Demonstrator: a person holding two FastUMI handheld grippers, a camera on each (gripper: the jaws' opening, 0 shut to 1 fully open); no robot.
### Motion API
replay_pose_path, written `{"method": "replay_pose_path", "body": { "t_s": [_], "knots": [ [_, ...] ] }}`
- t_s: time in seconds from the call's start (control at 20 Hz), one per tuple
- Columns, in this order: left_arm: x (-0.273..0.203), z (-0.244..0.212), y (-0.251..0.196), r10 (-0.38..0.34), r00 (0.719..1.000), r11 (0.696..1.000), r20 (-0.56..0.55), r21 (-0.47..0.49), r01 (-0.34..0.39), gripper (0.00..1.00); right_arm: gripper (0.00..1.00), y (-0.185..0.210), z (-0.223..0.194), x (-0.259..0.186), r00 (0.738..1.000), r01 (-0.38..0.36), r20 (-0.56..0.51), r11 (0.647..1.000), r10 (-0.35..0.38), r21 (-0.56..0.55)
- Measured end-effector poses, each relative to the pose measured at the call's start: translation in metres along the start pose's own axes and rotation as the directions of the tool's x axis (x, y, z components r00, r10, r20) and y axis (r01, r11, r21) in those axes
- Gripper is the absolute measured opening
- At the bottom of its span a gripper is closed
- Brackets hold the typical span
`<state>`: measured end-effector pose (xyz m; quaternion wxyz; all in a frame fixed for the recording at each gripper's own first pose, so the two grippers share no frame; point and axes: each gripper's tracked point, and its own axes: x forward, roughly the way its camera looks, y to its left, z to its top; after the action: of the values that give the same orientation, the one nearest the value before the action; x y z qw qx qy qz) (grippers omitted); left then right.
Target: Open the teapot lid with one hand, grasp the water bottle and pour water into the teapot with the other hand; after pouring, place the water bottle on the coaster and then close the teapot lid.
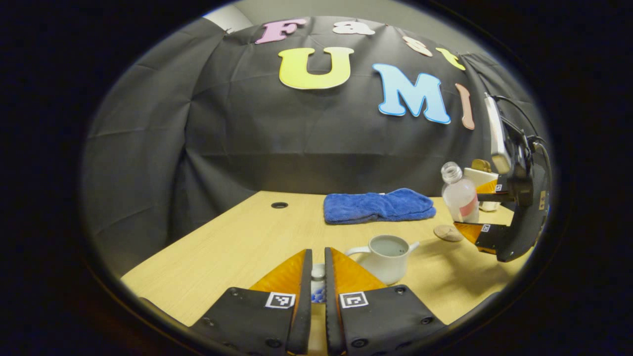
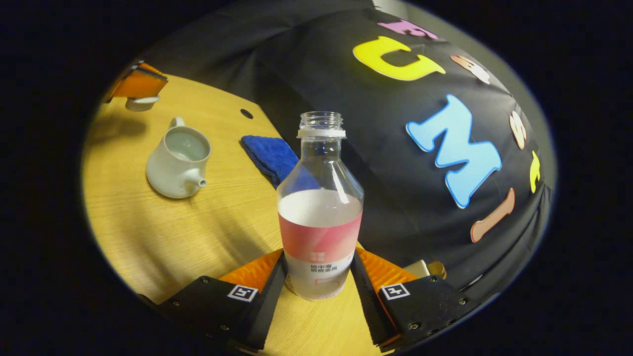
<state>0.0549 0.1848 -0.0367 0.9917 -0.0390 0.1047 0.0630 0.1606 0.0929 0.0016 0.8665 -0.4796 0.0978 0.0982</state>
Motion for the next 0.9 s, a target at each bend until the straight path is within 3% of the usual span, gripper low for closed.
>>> {"method": "replay_pose_path", "body": {
  "t_s": [0.25, 0.45, 0.65, 0.9],
  "knots": [
    [0.001, -0.004, 0.006, 0.006, 1.000, 1.000, -0.005, -0.004, -0.006, 0.20, 0.76, 0.015, 0.012, 0.009, 1.000, 0.005, 0.007, 0.982, -0.003, -0.187],
    [0.001, -0.008, 0.012, 0.013, 1.000, 1.000, -0.012, -0.009, -0.013, 0.20, 0.76, 0.015, 0.014, 0.013, 1.000, 0.009, 0.005, 0.963, -0.007, -0.270],
    [0.002, -0.012, 0.016, 0.017, 1.000, 1.000, -0.018, -0.015, -0.018, 0.20, 0.76, 0.010, 0.019, 0.013, 0.998, 0.068, 0.037, 0.911, -0.059, -0.406],
    [0.002, -0.014, 0.019, 0.022, 1.000, 1.000, -0.021, -0.021, -0.022, 0.19, 0.76, 0.009, 0.026, 0.014, 0.996, 0.084, 0.058, 0.855, -0.062, -0.513]
  ]
}}
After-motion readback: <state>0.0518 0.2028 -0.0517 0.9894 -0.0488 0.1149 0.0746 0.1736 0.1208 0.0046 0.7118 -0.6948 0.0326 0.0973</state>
